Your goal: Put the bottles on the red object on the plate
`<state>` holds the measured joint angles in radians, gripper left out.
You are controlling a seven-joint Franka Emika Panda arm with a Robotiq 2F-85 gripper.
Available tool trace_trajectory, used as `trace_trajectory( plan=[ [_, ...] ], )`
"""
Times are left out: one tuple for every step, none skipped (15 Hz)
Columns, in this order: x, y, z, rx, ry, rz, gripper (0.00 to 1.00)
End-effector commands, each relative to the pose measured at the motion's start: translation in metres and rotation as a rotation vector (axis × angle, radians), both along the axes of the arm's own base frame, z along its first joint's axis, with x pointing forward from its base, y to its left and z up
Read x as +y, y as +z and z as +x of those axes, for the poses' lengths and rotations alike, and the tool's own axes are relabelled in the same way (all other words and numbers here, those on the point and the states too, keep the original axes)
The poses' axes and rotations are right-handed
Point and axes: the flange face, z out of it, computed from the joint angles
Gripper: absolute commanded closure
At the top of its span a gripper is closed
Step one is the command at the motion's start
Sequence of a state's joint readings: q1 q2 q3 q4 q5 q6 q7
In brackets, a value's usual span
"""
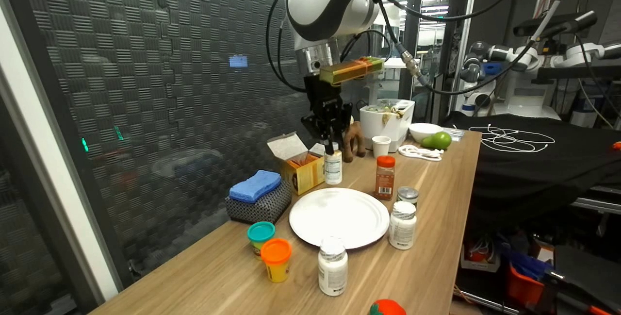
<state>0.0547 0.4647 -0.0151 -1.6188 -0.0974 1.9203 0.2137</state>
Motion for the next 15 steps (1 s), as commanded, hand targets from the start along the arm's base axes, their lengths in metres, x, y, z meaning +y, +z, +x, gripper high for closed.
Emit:
trace_trajectory(
  plan=[
    [0.037, -0.006, -0.017, 0.002, 0.027, -0.006, 0.90],
    [0.044, -0.011, -0.016, -0.003, 0.025, -0.011, 0.90],
    [0.050, -0.016, -0.017, -0.003, 0.022, -0.013, 0.90],
    [0.052, -0.021, -0.015, -0.009, 0.013, -0.022, 0.90],
    [0.054, -0.025, -0.014, -0.012, 0.008, -0.031, 0.90],
    [0.053, -0.028, -0.013, -0.014, -0.001, -0.043, 0.90],
    [0.051, -0.030, -0.012, -0.017, -0.007, -0.052, 0.90],
    [0.049, -0.032, -0.010, -0.017, -0.017, -0.050, 0.90],
    [0.048, -0.035, -0.010, -0.016, -0.024, -0.050, 0.90],
    [0.046, -0.039, -0.010, -0.013, -0.033, -0.044, 0.90],
    [0.044, -0.042, -0.009, -0.010, -0.038, -0.041, 0.90],
    [0.043, -0.045, -0.008, -0.009, -0.046, -0.041, 0.90],
    [0.042, -0.048, -0.007, -0.007, -0.055, -0.035, 0.90],
    [0.042, -0.050, -0.006, -0.009, -0.062, -0.033, 0.90],
    [0.042, -0.052, -0.006, -0.007, -0.068, -0.025, 0.90]
  ],
)
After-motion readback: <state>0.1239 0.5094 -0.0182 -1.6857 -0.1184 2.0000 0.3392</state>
